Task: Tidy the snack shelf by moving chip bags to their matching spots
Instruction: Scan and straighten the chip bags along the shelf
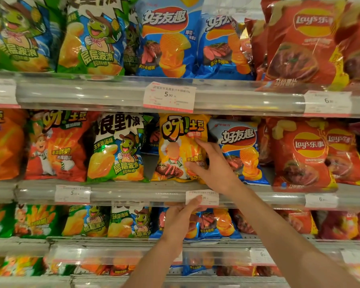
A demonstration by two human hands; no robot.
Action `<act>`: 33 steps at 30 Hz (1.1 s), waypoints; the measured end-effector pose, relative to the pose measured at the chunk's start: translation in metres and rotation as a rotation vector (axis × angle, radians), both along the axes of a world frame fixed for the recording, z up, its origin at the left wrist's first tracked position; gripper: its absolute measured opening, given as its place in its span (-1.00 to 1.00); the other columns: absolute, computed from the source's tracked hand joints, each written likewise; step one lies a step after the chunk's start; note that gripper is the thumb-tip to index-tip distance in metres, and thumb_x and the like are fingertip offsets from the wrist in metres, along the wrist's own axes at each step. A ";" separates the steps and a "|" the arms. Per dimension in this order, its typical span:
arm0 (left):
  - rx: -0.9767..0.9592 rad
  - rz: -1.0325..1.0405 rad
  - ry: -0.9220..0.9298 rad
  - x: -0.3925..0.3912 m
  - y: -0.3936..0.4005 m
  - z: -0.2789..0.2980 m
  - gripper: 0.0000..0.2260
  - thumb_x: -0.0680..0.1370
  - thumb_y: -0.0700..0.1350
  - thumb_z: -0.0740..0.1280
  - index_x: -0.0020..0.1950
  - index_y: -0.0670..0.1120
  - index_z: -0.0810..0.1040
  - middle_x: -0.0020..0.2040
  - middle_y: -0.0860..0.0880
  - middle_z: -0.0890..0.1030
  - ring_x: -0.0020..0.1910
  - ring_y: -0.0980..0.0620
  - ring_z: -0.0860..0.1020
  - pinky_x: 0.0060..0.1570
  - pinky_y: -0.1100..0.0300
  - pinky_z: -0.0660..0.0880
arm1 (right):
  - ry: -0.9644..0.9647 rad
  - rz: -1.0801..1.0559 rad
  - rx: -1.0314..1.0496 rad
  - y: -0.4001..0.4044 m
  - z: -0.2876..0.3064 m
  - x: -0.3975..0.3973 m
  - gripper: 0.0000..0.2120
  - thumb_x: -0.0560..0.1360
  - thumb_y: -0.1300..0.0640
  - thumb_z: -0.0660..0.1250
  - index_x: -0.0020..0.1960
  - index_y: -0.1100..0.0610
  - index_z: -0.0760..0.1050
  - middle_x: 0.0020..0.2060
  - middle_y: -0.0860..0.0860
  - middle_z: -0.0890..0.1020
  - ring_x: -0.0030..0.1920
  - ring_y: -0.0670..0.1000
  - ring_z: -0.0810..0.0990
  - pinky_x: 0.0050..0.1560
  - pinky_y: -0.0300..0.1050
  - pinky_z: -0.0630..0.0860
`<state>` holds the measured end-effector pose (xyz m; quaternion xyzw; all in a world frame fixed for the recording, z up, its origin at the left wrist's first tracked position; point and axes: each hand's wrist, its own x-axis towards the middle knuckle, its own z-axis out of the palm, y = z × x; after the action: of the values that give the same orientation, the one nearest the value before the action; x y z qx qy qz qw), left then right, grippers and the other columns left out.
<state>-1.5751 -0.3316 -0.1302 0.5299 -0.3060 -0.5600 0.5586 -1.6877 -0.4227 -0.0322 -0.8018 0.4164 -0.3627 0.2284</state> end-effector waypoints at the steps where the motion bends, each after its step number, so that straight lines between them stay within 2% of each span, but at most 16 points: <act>1: 0.000 -0.001 -0.001 0.000 0.000 0.000 -0.67 0.50 0.09 0.51 0.04 -0.18 0.75 -0.26 0.00 0.73 -0.39 0.09 0.54 -0.34 0.23 0.43 | 0.008 -0.003 0.001 0.000 0.001 0.001 -0.26 0.55 -0.08 0.43 0.62 -0.06 0.15 0.48 0.04 0.27 0.43 -0.02 0.37 0.37 -0.24 0.31; 4: 0.006 0.003 0.002 0.000 0.000 0.000 -0.68 0.51 0.08 0.51 0.06 -0.16 0.75 -0.25 0.00 0.73 -0.38 0.09 0.54 -0.34 0.23 0.46 | 0.066 -0.016 -0.016 0.001 0.003 0.001 -0.25 0.56 -0.12 0.40 0.63 -0.05 0.12 0.51 0.06 0.26 0.46 0.05 0.38 0.41 -0.14 0.37; 6: 0.005 0.009 0.003 0.000 0.000 -0.001 -0.68 0.51 0.09 0.52 0.06 -0.14 0.75 -0.17 -0.04 0.76 -0.32 0.07 0.56 -0.30 0.21 0.48 | 0.092 -0.020 -0.038 0.004 0.005 -0.003 -0.26 0.57 -0.15 0.38 0.63 -0.05 0.13 0.53 0.05 0.27 0.47 0.05 0.37 0.44 -0.05 0.40; 8: 0.003 0.014 -0.001 -0.001 0.000 -0.001 -0.70 0.51 0.09 0.51 0.08 -0.12 0.75 -0.10 -0.05 0.78 -0.27 0.05 0.56 -0.25 0.18 0.49 | 0.070 -0.036 -0.098 0.009 0.007 -0.011 -0.33 0.57 -0.16 0.36 0.60 -0.02 0.21 0.50 0.03 0.32 0.44 0.04 0.41 0.41 0.04 0.46; 11: -0.006 0.049 -0.001 -0.006 0.001 0.000 -0.74 0.53 0.06 0.49 0.08 -0.09 0.74 -0.09 -0.02 0.78 -0.32 0.09 0.55 -0.28 0.19 0.46 | 0.056 -0.171 -0.302 0.012 0.008 -0.038 -0.49 0.58 -0.04 0.40 0.46 0.10 0.43 0.39 0.08 0.43 0.31 0.07 0.51 0.30 0.06 0.54; 13: 0.004 0.083 0.005 -0.010 0.001 0.000 -0.76 0.54 0.05 0.49 0.06 -0.10 0.73 -0.13 0.00 0.78 -0.35 0.12 0.56 -0.26 0.18 0.45 | 0.045 -0.314 -0.347 0.010 0.009 -0.063 -0.54 0.55 0.03 0.44 0.40 0.13 0.49 0.37 0.12 0.42 0.35 0.12 0.46 0.40 -0.01 0.44; 15: 0.015 0.100 0.035 -0.015 0.002 0.000 -0.73 0.54 0.06 0.49 0.05 -0.13 0.73 -0.15 0.00 0.78 -0.33 0.11 0.60 -0.22 0.15 0.48 | 0.051 -0.404 -0.260 0.009 0.007 -0.088 -0.46 0.52 -0.01 0.48 0.44 0.11 0.45 0.42 0.17 0.37 0.43 0.19 0.38 0.46 -0.04 0.32; 18: 0.007 0.090 0.106 -0.019 0.000 0.001 -0.71 0.54 0.03 0.48 0.09 -0.18 0.72 -0.11 -0.05 0.78 -0.33 0.10 0.64 -0.21 0.16 0.50 | 0.051 -0.349 0.002 0.009 -0.001 -0.111 -0.29 0.51 -0.09 0.46 0.57 -0.02 0.26 0.53 0.16 0.27 0.51 0.19 0.33 0.48 0.10 0.35; 20: -0.007 0.063 0.098 -0.023 -0.001 0.004 -0.74 0.56 0.00 0.47 0.10 -0.17 0.71 -0.17 -0.07 0.77 -0.40 0.14 0.64 -0.25 0.20 0.49 | 0.080 -0.300 0.080 0.008 -0.007 -0.113 -0.22 0.53 -0.11 0.44 0.63 -0.10 0.12 0.52 0.11 0.30 0.45 0.16 0.42 0.44 0.10 0.40; 23: -0.027 0.050 0.094 -0.026 -0.001 0.006 -0.76 0.56 -0.02 0.47 0.12 -0.16 0.71 -0.13 -0.06 0.78 -0.41 0.14 0.63 -0.28 0.21 0.46 | 0.070 -0.313 0.033 0.006 -0.009 -0.105 -0.20 0.53 -0.08 0.45 0.64 -0.09 0.10 0.42 0.11 0.37 0.28 0.15 0.54 0.33 0.04 0.48; 27: -0.025 0.059 0.046 -0.025 0.001 0.007 -0.76 0.55 0.02 0.47 0.09 -0.11 0.73 -0.09 -0.01 0.78 -0.32 0.09 0.59 -0.27 0.19 0.42 | 0.107 -0.331 -0.152 0.004 -0.015 -0.088 -0.20 0.54 -0.06 0.46 0.63 -0.04 0.11 0.40 0.10 0.37 0.21 0.12 0.56 0.14 -0.04 0.53; 29: -0.023 0.055 0.039 -0.024 0.002 0.009 -0.77 0.55 0.04 0.47 0.09 -0.07 0.73 -0.07 0.00 0.78 -0.27 0.05 0.56 -0.25 0.20 0.42 | 0.107 -0.339 -0.201 0.001 -0.021 -0.081 -0.20 0.53 -0.05 0.47 0.63 -0.01 0.12 0.39 0.12 0.37 0.22 0.15 0.56 0.11 0.00 0.57; 33: -0.028 0.044 0.048 -0.023 0.002 0.009 -0.80 0.56 0.04 0.47 0.07 -0.05 0.73 -0.08 -0.01 0.79 -0.31 0.07 0.54 -0.27 0.20 0.42 | 0.086 -0.365 -0.196 -0.003 -0.027 -0.079 -0.20 0.53 -0.06 0.46 0.63 0.00 0.13 0.41 0.11 0.36 0.21 0.19 0.58 0.06 0.10 0.62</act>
<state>-1.5979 -0.3294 -0.1217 0.5152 -0.2886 -0.5555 0.5853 -1.7666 -0.4256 -0.0593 -0.7462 0.5267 -0.4024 0.0618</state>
